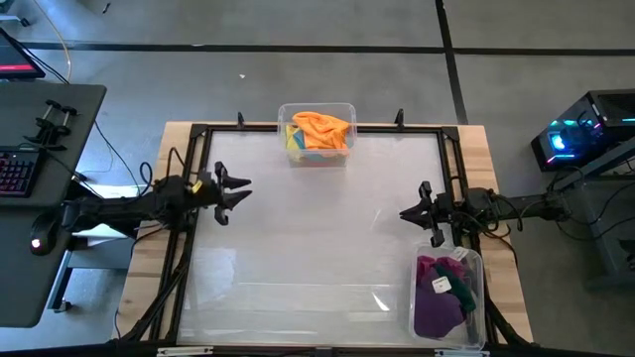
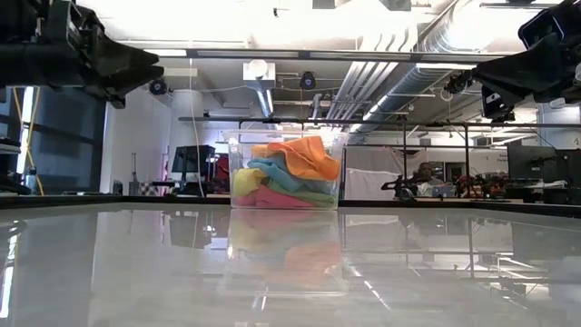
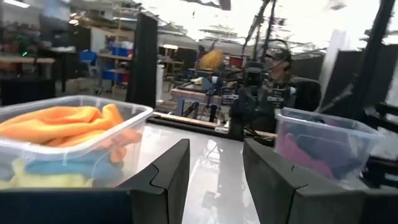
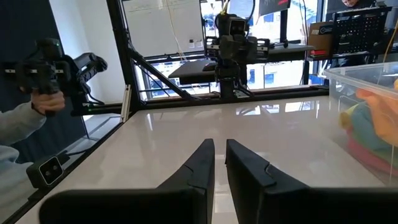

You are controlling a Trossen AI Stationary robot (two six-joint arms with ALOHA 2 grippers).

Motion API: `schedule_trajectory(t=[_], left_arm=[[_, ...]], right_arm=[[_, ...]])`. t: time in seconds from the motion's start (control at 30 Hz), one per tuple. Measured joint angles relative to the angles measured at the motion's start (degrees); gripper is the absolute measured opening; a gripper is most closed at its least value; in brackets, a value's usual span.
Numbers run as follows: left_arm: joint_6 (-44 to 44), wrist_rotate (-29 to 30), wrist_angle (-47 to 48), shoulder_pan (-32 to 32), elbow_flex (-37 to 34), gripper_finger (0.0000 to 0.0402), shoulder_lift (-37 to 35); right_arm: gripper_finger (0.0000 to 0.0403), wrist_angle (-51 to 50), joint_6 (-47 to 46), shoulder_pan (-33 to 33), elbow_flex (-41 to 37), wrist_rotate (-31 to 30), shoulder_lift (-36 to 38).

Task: Sort towels by color in basket
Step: Return to Home Position

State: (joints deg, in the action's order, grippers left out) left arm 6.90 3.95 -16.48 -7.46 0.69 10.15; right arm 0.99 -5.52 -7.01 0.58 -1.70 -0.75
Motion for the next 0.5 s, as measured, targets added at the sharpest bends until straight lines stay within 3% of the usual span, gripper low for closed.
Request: schedule_trajectory(t=[0.17,0.37,0.5], left_arm=[[-1.4,0.4,2.3,3.2,0.0,0.0138,-2.5],[-2.4,9.9,13.4,7.0,0.0,0.0138,-8.9],[-3.8,8.4,14.1,8.5,0.1,0.0138,-10.0]], right_arm=[[0.0036,0.0,0.0,0.0,0.0,0.0,0.0],[0.0036,0.0,0.0,0.0,0.0,0.0,0.0],[0.0036,0.0,0.0,0.0,0.0,0.0,0.0]])
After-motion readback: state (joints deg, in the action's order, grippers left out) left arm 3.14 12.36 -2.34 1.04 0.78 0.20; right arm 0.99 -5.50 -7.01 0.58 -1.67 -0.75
